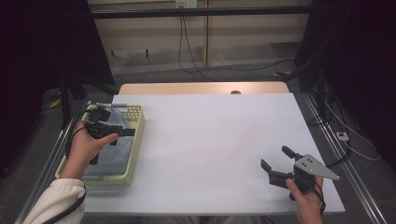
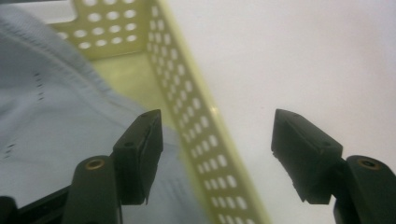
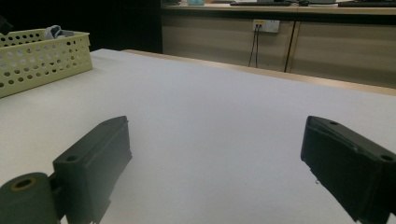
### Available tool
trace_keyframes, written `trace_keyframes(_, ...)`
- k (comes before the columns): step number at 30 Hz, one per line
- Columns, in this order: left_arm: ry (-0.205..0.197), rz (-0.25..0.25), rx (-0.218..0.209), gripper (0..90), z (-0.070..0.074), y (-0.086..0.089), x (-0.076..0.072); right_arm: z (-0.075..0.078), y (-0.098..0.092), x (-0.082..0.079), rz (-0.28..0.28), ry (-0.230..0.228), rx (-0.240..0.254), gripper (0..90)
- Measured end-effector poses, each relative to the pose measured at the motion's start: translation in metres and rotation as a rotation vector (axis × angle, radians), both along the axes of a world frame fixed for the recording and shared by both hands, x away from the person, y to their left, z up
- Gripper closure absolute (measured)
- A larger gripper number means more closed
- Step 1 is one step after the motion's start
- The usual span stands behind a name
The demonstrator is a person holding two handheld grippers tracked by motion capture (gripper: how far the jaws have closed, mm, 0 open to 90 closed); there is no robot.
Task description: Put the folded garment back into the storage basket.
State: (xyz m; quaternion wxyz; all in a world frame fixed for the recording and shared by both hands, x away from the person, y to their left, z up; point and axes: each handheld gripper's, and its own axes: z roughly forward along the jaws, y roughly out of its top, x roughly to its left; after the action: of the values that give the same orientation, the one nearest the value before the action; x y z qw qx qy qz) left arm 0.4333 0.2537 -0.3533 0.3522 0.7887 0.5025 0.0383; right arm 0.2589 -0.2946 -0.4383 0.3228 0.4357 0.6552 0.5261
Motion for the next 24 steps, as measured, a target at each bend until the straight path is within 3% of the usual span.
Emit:
trace_keyframes(14,-0.036,-0.1,-0.034,32.2,0.004,-0.033,-0.012,0.0,0.0,0.001,-0.003,0.004,0.001,8.9)
trace_keyframes(24,-0.038,-0.165,-0.053,31.1,0.0,-0.052,-0.023,0.0,0.0,0.0,-0.003,0.007,0.005,8.9)
